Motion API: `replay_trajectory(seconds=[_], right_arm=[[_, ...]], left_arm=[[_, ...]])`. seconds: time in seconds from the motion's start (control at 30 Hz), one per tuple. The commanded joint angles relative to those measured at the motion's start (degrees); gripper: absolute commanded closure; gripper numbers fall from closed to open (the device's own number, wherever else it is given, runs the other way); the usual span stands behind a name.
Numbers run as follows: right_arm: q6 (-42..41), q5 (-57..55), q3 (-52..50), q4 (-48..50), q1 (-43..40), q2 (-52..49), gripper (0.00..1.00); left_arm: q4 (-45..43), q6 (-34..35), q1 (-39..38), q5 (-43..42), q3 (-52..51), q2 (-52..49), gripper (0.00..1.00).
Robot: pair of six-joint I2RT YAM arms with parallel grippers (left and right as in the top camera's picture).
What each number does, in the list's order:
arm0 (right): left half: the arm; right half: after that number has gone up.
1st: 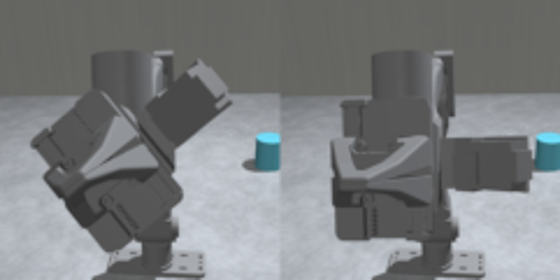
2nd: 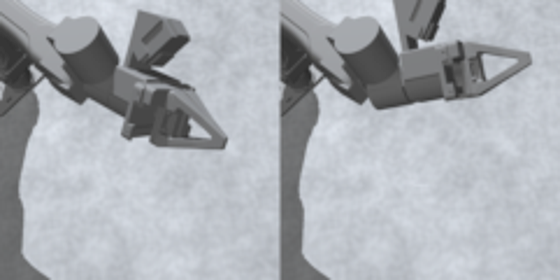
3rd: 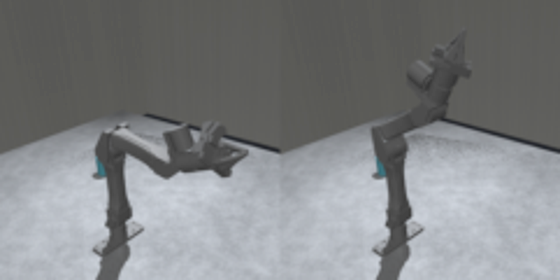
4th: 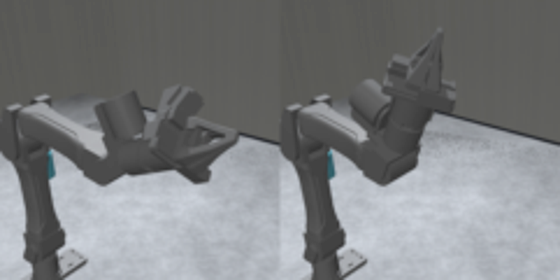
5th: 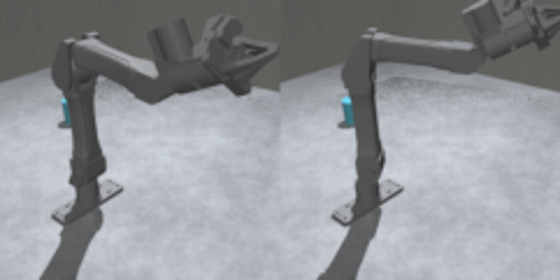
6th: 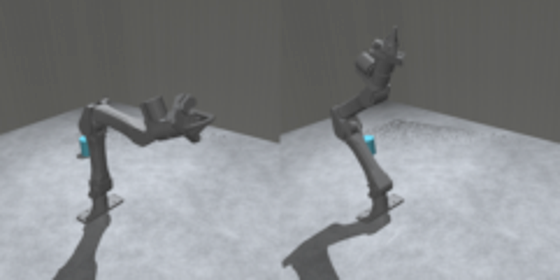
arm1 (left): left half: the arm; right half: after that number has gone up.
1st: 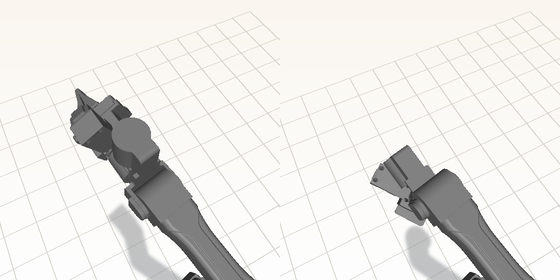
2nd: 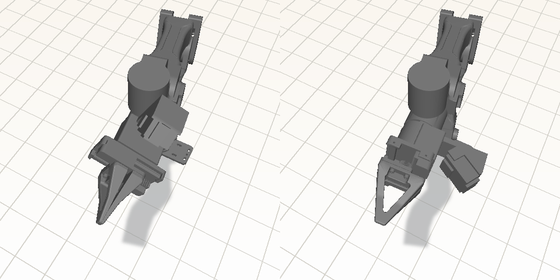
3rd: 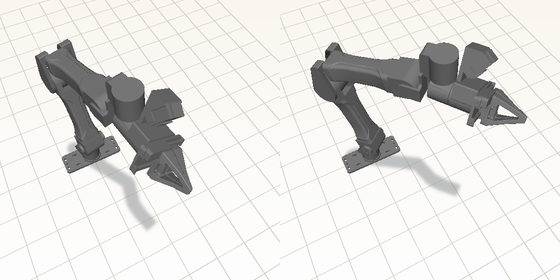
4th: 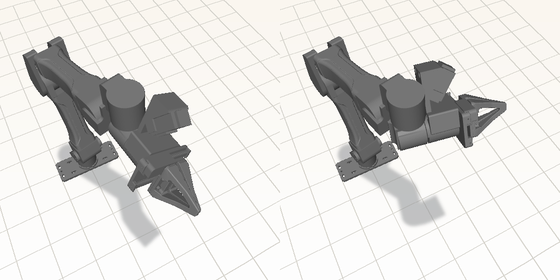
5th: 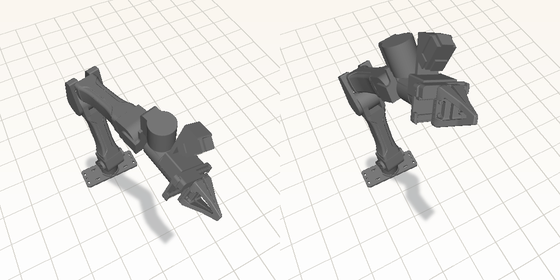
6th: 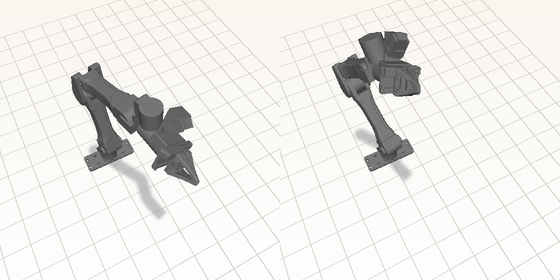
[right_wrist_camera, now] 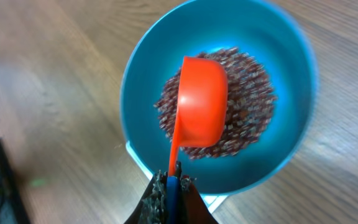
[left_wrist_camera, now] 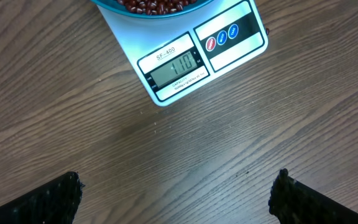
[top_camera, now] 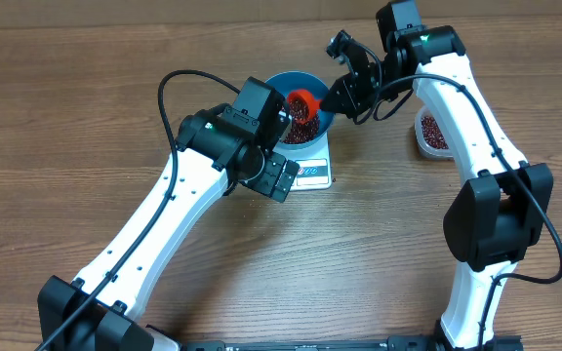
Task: Scoop item into bowl and weigh 150g on scale
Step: 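Tilt the red cup with the right gripper to pour beans into bowl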
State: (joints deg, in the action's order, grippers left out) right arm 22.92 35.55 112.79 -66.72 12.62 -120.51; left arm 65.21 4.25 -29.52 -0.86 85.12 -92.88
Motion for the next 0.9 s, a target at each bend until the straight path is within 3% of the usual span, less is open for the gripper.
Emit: replay_trajectory(seconds=[0.0,0.1,0.23,0.37,0.5,0.67,0.87], right_arm=[[0.52,-0.57,1.73,-0.81,0.59,1.95,0.96],[3.80,-1.20,1.73,-1.22,1.20,1.95,0.96],[-4.70,-1.70,1.73,2.16,1.25,1.97,0.96],[1.27,-1.07,1.73,0.90,1.57,2.01,0.96],[-5.62,-4.42,1.73,3.17,1.57,2.01,0.96],[4.57,-1.79,1.73,0.02,2.67,2.16,0.97],[-3.17,-6.58,1.73,2.75,2.91,2.19,0.96]], left_arm=[[0.15,-0.87,-0.11,0.20,0.52,0.63,0.00],[0.15,-0.87,-0.11,0.20,0.52,0.63,0.00],[0.15,-0.87,-0.11,0.20,0.52,0.63,0.00],[0.15,-0.87,-0.11,0.20,0.52,0.63,0.00],[0.15,-0.90,-0.11,0.20,0.52,0.63,0.00],[0.15,-0.90,-0.11,0.20,0.52,0.63,0.00],[0.15,-0.87,-0.11,0.20,0.52,0.63,0.00]])
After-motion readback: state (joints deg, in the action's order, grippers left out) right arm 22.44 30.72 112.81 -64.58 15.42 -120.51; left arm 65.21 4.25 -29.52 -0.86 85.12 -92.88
